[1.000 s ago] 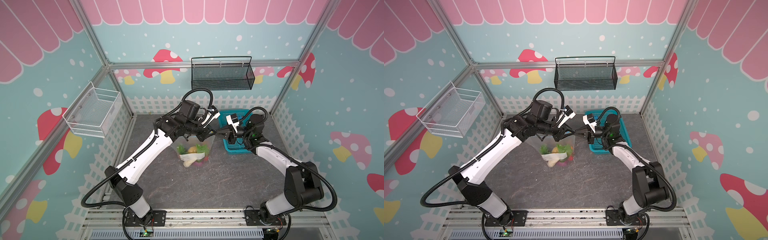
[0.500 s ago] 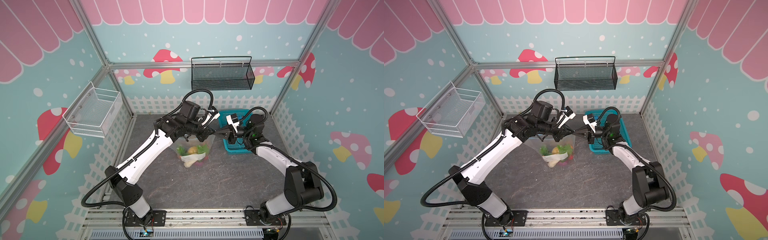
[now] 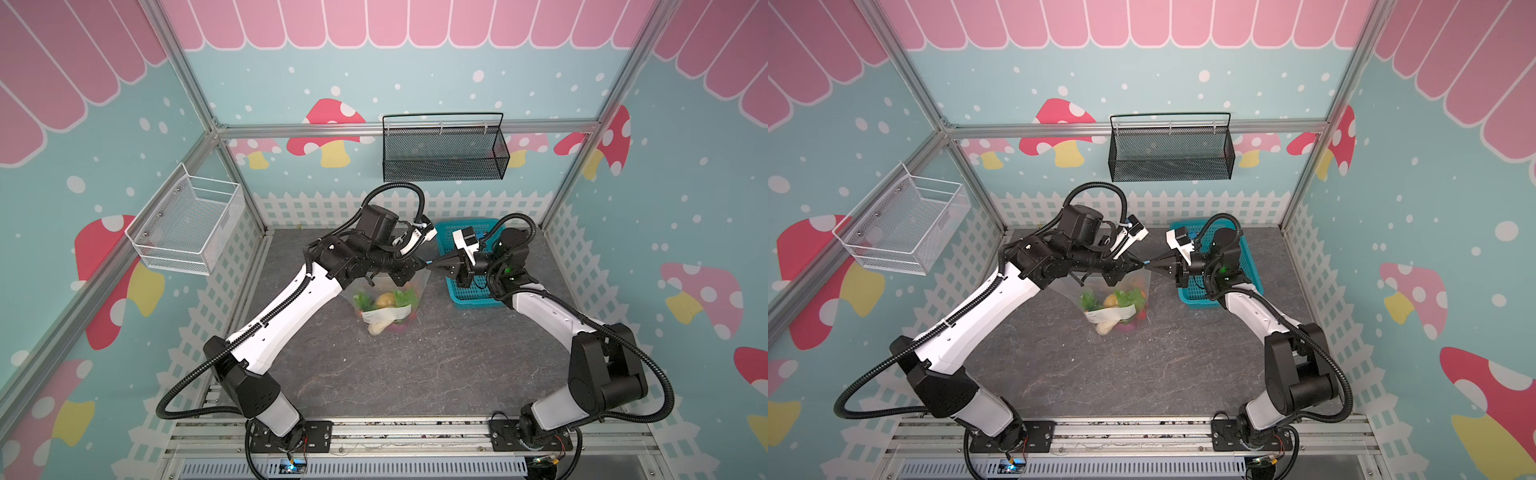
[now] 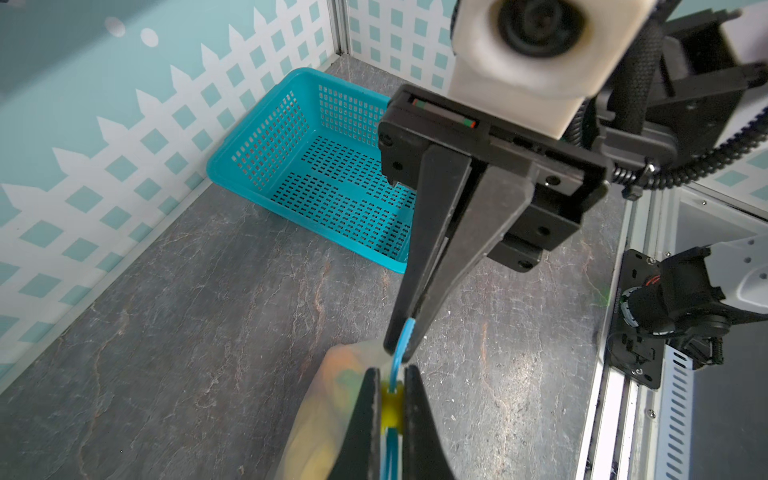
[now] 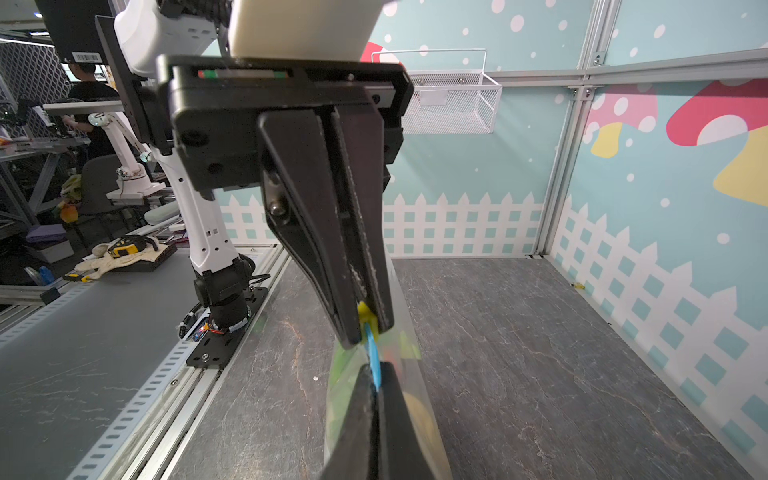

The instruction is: Place the food in the zip-top bag and seal the zipper

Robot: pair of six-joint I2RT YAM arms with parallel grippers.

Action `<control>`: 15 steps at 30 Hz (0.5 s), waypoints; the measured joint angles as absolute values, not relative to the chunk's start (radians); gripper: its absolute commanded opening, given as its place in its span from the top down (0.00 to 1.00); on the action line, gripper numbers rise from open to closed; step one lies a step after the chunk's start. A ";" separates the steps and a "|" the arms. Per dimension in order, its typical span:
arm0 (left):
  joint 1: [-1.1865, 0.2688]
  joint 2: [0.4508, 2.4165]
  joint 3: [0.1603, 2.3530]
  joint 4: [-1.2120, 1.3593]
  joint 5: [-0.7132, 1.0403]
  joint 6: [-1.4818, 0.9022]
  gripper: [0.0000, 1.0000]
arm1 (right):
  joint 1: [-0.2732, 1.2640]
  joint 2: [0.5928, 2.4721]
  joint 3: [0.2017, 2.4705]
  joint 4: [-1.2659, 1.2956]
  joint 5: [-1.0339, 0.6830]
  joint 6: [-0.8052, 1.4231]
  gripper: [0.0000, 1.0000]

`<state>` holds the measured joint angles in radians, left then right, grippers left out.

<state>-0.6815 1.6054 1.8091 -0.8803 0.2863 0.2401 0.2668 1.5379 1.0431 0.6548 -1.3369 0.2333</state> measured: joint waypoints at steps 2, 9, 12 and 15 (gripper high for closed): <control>-0.681 1.598 1.803 -0.883 0.276 0.240 0.95 | 0.264 1.538 1.043 0.655 -1.337 0.233 1.00; -0.673 1.560 1.765 -0.894 0.228 0.241 0.95 | 0.245 1.538 1.043 0.655 -1.336 0.233 1.00; -0.672 1.544 1.750 -0.905 0.207 0.241 0.95 | 0.238 1.538 1.043 0.655 -1.336 0.233 1.00; -0.672 1.523 1.734 -0.918 0.182 0.240 0.95 | 0.231 1.534 1.043 0.655 -1.336 0.233 1.00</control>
<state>-0.6716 1.5234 1.7336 -0.9180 0.1818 0.2398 0.2306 1.5345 1.0431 0.6548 -1.3365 0.2333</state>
